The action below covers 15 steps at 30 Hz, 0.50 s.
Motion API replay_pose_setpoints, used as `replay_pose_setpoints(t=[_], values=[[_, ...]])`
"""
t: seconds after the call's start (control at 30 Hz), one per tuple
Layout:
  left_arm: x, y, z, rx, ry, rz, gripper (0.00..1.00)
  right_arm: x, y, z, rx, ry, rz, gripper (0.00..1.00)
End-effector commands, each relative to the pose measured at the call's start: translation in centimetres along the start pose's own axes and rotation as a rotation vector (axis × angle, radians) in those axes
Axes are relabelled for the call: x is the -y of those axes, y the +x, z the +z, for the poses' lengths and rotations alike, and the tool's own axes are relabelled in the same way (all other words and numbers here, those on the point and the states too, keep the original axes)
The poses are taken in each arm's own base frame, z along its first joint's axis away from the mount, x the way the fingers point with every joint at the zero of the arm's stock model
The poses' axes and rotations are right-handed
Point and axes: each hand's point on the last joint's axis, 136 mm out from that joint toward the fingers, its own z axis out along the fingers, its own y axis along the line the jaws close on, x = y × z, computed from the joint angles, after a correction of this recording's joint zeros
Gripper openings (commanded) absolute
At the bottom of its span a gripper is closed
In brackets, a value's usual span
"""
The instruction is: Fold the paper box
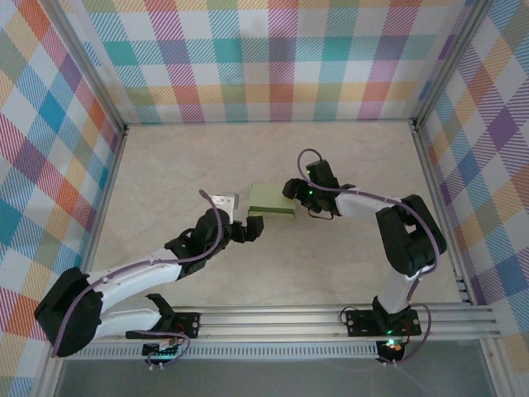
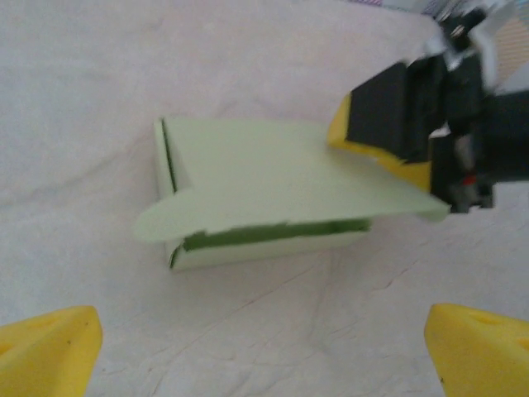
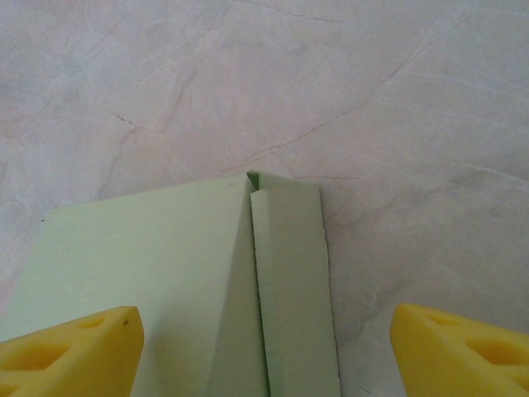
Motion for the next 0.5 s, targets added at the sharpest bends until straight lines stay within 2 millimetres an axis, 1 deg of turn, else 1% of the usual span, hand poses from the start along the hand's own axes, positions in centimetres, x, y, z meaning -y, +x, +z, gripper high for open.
replay_pose_setpoints(t=[0.0, 0.1, 0.17, 0.27, 0.3, 0.37, 0.4, 0.47], values=[[-0.2, -2.1, 0.1, -0.032, -0.04, -0.003, 1.0, -0.5, 0.3, 0.4, -0.02, -0.024, -0.017, 0.78], [-1.6, -3.7, 1.7, -0.06, -0.132, -0.072, 1.0, -0.9, 0.2, 0.1, -0.016, -0.046, -0.024, 0.78], [-2.3, -4.3, 2.9, -0.073, -0.144, -0.139, 1.0, -0.9, 0.3, 0.1, -0.018, -0.046, -0.028, 0.78], [-3.9, -4.7, 4.8, -0.128, -0.18, -0.223, 1.0, -1.0, 0.5, 0.0, -0.023, -0.054, -0.033, 0.78], [-3.9, -5.3, 5.4, -0.137, -0.172, -0.241, 1.0, -1.1, 0.5, 0.0, -0.025, -0.059, -0.037, 0.78], [-4.1, -5.5, 6.9, -0.18, -0.146, -0.26, 1.0, -1.2, 0.6, 0.0, -0.03, -0.066, -0.044, 0.79], [-4.3, -5.2, 7.6, -0.213, -0.135, -0.27, 0.99, -1.3, 0.6, 0.0, -0.033, -0.072, -0.047, 0.78], [-4.5, -4.7, 8.9, -0.258, -0.118, -0.28, 0.94, -1.6, 0.7, 0.0, -0.038, -0.084, -0.052, 0.78]])
